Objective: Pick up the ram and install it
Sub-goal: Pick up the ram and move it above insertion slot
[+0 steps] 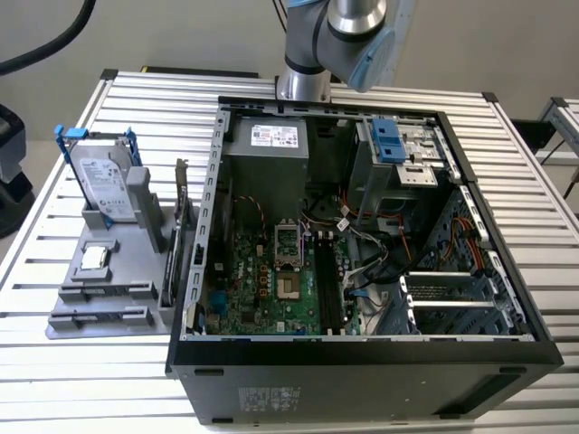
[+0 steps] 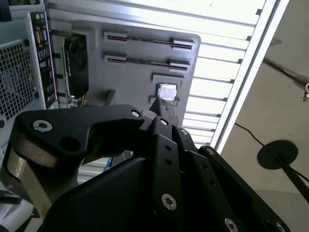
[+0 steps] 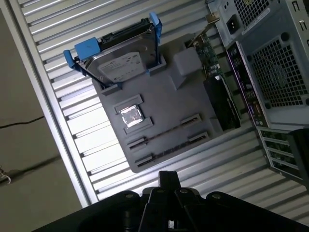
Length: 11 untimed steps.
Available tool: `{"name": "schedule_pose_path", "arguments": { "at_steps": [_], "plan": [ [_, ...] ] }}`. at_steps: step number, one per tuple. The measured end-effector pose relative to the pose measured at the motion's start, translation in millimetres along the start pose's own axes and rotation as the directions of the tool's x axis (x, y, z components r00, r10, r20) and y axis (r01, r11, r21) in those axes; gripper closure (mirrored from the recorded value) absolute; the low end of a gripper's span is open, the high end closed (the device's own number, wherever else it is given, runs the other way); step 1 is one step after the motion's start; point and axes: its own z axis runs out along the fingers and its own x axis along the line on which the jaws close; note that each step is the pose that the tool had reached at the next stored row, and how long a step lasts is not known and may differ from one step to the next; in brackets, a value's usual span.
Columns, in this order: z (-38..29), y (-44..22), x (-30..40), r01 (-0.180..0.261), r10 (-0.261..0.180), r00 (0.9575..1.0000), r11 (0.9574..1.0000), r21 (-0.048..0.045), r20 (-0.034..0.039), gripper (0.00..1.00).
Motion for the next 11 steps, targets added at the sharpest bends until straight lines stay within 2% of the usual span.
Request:
{"name": "schedule_pose_path", "arguments": {
  "at_steps": [11],
  "plan": [
    [0.9, -0.1, 0.1, -0.066, 0.066, 0.9978, 0.9978, 0.0006, 0.0036, 1.00]
  ]
}}
